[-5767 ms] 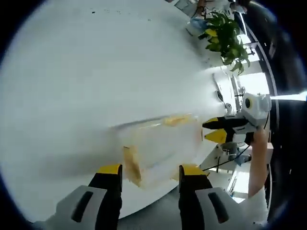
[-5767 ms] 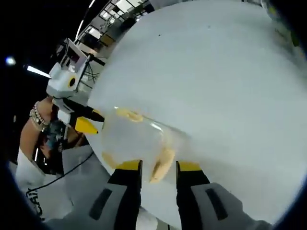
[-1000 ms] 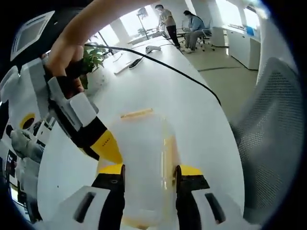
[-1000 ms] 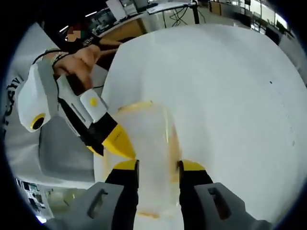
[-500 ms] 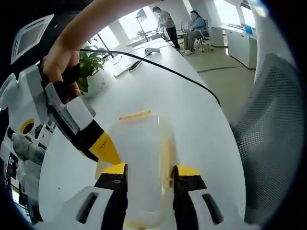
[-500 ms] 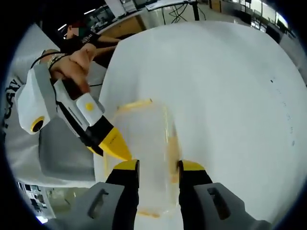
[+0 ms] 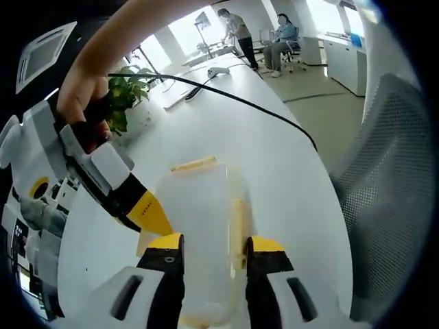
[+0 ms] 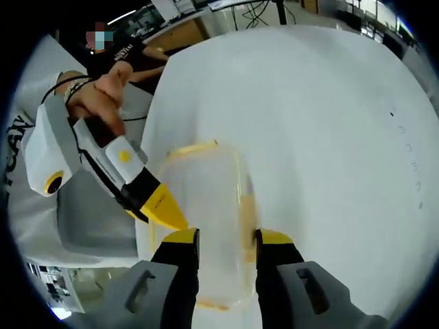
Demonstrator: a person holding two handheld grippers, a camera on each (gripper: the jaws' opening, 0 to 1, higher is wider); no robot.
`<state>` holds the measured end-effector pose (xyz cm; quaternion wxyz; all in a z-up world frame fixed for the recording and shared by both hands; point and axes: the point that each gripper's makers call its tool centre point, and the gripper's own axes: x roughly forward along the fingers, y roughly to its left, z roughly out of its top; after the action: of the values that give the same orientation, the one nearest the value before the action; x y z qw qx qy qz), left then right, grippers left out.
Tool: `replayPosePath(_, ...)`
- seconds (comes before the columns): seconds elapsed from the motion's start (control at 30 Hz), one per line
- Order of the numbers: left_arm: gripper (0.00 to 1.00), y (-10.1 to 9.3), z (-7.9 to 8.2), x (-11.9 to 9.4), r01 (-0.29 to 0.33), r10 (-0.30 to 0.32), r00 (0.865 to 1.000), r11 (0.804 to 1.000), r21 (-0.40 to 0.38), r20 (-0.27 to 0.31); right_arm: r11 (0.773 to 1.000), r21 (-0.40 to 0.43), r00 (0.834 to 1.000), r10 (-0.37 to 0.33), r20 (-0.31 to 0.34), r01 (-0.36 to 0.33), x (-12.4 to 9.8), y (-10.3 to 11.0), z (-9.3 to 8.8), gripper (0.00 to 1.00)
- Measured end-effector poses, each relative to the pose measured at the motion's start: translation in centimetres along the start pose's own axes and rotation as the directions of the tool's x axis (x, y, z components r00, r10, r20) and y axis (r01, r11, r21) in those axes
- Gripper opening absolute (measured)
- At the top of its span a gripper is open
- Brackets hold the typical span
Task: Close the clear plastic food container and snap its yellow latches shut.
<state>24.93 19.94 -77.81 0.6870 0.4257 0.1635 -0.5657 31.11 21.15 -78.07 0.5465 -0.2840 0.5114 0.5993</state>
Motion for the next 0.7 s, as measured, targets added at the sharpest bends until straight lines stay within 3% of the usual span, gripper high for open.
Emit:
replayPosePath(0.07,0.26,0.43,-0.29,-0.13,-0.033,0.033,0.999,0.999,0.006,-0.018,1.0,0.002,1.0,-0.002,-0.002,0.002,0.05,-0.03,-0.04,0.28)
replayPosePath(0.1,0.26,-0.25,0.18,0.2,-0.008,0.008,1.0,1.0,0.006,0.003,1.0,0.001,1.0,0.0,-0.002,0.0,0.06,-0.01,-0.04,0.28)
replayPosePath(0.57,0.26,0.18,-0.19,-0.08,-0.042,0.042,0.999,0.999,-0.007,0.01,1.0,0.012,1.0,0.017,-0.007,-0.017,0.19,-0.11,-0.03,0.26)
replayPosePath(0.67,0.27,0.2,-0.13,-0.08,-0.041,0.041,0.999,0.999,-0.006,0.007,0.999,-0.006,0.999,0.039,-0.031,-0.04,0.22,-0.26,0.02,0.25)
replayPosePath(0.7,0.27,0.2,-0.12,-0.08,-0.041,0.041,0.999,0.999,-0.004,0.006,0.997,-0.017,0.996,0.078,-0.05,-0.079,0.33,0.06,-0.06,0.24)
